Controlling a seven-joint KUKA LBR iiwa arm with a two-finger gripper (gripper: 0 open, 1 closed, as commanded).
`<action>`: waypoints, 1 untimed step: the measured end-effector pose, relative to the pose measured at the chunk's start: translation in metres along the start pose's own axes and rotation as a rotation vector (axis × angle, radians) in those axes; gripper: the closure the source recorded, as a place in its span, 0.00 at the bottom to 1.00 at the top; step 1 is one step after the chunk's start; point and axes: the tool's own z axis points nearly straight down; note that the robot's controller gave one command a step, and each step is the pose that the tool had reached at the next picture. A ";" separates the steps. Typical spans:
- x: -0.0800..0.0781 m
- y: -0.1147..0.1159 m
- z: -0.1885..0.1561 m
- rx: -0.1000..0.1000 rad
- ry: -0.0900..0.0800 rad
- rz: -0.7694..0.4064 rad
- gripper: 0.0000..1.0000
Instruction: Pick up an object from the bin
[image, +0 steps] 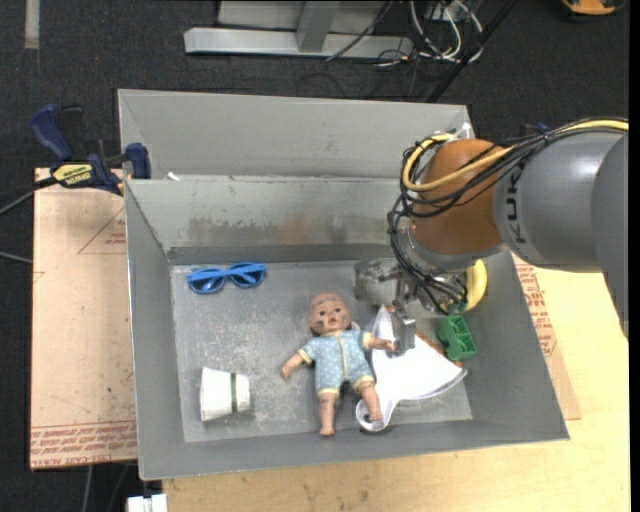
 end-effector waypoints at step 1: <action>0.012 -0.023 -0.001 0.001 -0.004 -0.159 1.00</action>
Offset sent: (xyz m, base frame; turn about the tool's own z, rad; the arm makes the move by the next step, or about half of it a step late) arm 0.0000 0.0000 0.0000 0.0000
